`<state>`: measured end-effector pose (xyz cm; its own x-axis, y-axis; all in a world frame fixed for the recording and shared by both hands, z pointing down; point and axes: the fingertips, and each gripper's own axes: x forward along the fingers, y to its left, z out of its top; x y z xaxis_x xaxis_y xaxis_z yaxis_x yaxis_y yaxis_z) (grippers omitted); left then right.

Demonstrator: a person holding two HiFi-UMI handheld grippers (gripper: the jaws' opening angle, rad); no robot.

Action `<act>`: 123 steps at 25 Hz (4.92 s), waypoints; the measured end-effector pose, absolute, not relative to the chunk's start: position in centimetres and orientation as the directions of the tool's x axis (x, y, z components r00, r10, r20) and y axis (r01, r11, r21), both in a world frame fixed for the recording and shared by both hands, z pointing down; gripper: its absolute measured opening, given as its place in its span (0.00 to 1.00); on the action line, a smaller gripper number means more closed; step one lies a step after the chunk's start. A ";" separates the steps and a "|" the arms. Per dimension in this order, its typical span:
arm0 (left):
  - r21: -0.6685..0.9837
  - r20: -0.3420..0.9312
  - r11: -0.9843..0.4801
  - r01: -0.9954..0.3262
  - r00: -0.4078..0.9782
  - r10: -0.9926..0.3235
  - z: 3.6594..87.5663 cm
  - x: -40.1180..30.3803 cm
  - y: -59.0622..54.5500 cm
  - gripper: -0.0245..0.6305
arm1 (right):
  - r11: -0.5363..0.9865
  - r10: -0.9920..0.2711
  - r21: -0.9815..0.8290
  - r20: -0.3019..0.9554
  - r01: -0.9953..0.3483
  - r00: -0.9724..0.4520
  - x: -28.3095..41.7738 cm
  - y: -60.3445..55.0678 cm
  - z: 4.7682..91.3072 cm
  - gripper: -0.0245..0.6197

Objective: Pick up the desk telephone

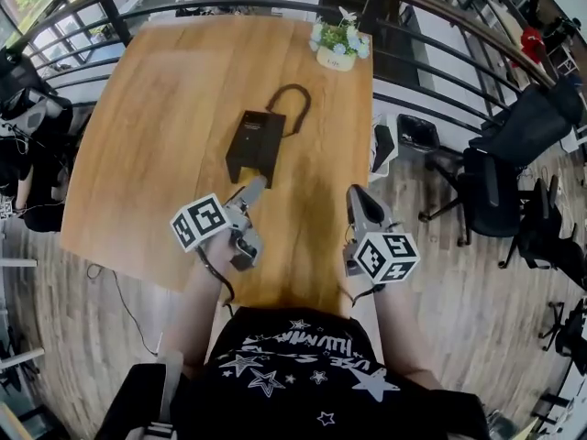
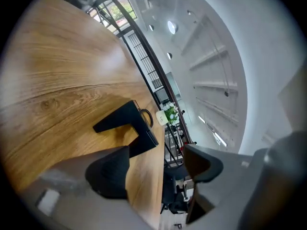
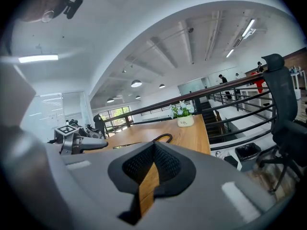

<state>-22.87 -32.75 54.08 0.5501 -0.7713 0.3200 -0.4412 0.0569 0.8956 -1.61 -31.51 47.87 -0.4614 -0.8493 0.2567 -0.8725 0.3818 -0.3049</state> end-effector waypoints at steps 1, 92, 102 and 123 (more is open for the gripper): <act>0.900 0.316 0.068 -0.431 0.537 -0.782 54.1 -23.1 -33.2 0.59 | 0.375 -0.852 -0.304 0.259 -0.876 -0.454 -1.6 -31.5 47.8 0.04; 0.959 0.203 0.155 -0.235 0.192 -0.960 51.1 -19.2 -18.7 0.35 | 0.667 -0.618 -0.388 0.189 -0.636 -0.763 -1.4 -25.4 46.3 0.04; 0.964 0.208 0.197 -0.180 0.041 -0.977 51.6 -17.4 -15.1 0.35 | 0.747 -0.456 -0.430 0.224 -0.507 -0.861 -1.6 -24.7 49.3 0.04; 0.972 0.175 0.177 -0.155 -0.027 -0.984 50.8 -17.1 -7.4 0.35 | 0.811 -0.300 -0.445 0.240 -0.379 -0.923 -3.1 -17.1 50.2 0.04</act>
<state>-17.09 -7.37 50.82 -0.0269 -0.9842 0.1749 -0.1545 0.1769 0.9720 -3.10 -17.14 50.16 -0.9232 -0.3002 0.2399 -0.3794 0.8109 -0.4455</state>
